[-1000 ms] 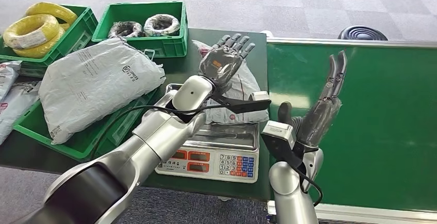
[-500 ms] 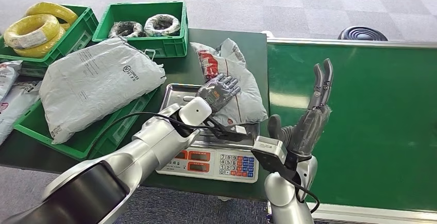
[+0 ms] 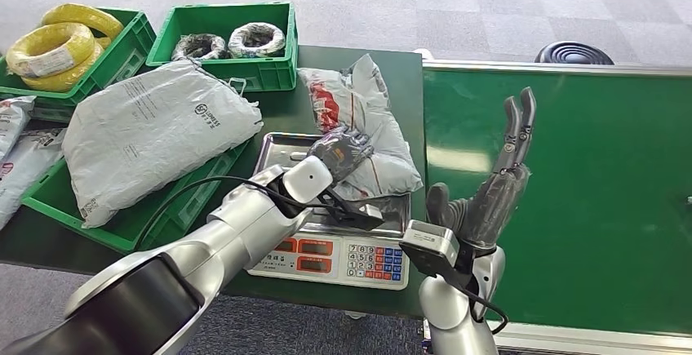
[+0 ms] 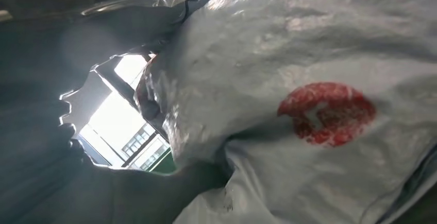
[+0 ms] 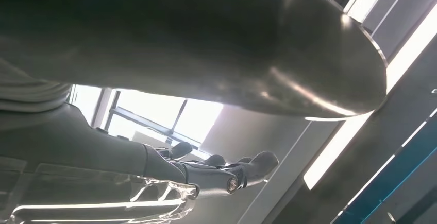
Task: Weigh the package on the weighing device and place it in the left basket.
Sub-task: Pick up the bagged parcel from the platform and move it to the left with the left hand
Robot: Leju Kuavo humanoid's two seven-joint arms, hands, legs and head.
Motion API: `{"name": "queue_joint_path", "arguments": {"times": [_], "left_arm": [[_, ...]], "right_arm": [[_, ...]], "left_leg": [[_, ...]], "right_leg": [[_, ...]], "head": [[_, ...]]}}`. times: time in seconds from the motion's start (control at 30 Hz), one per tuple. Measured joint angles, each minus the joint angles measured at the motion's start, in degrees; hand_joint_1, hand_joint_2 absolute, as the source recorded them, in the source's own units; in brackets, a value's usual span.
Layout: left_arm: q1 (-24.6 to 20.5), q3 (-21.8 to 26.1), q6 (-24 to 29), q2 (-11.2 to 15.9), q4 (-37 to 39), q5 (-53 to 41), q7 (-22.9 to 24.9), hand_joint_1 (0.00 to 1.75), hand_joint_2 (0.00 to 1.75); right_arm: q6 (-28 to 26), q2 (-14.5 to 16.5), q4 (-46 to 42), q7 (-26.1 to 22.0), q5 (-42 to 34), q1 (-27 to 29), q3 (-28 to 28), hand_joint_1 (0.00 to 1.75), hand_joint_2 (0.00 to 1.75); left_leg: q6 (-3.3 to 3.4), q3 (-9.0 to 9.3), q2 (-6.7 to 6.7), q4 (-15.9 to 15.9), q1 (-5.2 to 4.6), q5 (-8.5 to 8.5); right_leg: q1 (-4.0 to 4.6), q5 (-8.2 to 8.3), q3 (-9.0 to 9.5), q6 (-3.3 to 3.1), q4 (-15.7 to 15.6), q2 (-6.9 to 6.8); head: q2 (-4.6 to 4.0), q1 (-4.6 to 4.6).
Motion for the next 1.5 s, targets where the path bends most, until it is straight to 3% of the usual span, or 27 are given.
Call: {"name": "queue_joint_path", "arguments": {"times": [0.5, 0.6, 0.73, 0.8, 0.97, 1.3, 1.5], "left_arm": [[-1.46, 0.27, 2.17, -0.26, 0.00, 1.61, -0.61, 1.75, 1.75], [-1.43, 1.10, 5.43, -0.27, -0.16, 4.13, -1.45, 1.75, 1.75], [-1.70, 6.87, 16.14, -0.28, -2.09, 13.83, -4.41, 1.75, 1.75], [-2.46, 10.93, 18.84, -0.25, -4.21, 17.65, -5.99, 1.75, 1.75], [-4.54, 17.98, 19.73, -0.21, -8.61, 19.99, -7.28, 1.75, 1.75], [-5.43, 23.95, 22.97, 0.63, -14.34, 21.05, -7.28, 1.75, 1.75], [-6.51, 25.12, 25.28, 2.56, -14.68, 14.56, -0.98, 1.75, 1.75]], "right_arm": [[0.05, -0.01, -1.34, 1.13, 1.05, -0.86, 0.08, 0.00, 0.00], [0.05, -0.05, -1.35, 1.14, 1.07, -0.84, 0.08, 0.00, 0.00], [0.05, -0.09, -1.31, 1.54, 1.48, -0.59, 0.06, 0.00, 0.00], [0.05, -0.09, -1.21, 1.96, 1.67, -0.59, 0.06, 0.00, 0.00], [0.05, -0.09, -0.75, 2.29, 1.72, -0.60, 0.06, 0.00, 0.00], [0.05, -0.09, -0.06, 2.50, 2.25, -0.36, -0.27, 0.00, 0.00], [0.05, -0.09, 0.05, 2.68, 2.88, 0.19, -0.59, 0.00, 0.00]], "left_leg": [[0.00, 0.01, 0.01, 0.00, 0.00, 0.00], [0.00, 0.01, 0.00, 0.00, 0.00, 0.00], [0.00, -0.02, -0.02, 0.01, 0.00, 0.00], [0.00, -0.02, -0.01, 0.01, 0.00, 0.00], [0.00, -0.04, -0.02, 0.01, 0.00, 0.00], [0.00, -0.05, -0.03, 0.01, 0.00, 0.00], [0.00, -0.05, -0.01, 0.00, 0.00, 0.00]], "right_leg": [[0.00, 0.00, -0.01, 0.00, 0.00, 0.00], [0.00, 0.00, -0.01, 0.00, 0.00, 0.00], [0.00, 0.00, -0.04, 0.00, 0.01, 0.00], [0.00, 0.00, -0.04, 0.00, 0.01, 0.00], [0.00, 0.00, -0.04, 0.00, 0.01, 0.00], [0.00, 0.00, -0.05, 0.00, 0.01, 0.00], [0.00, 0.00, -0.05, 0.00, 0.02, 0.00]], "head": [[0.00, 0.00], [0.00, -0.01], [0.00, -0.01], [0.00, -0.01], [0.00, -0.02], [0.00, -0.02], [0.00, -0.01]]}}
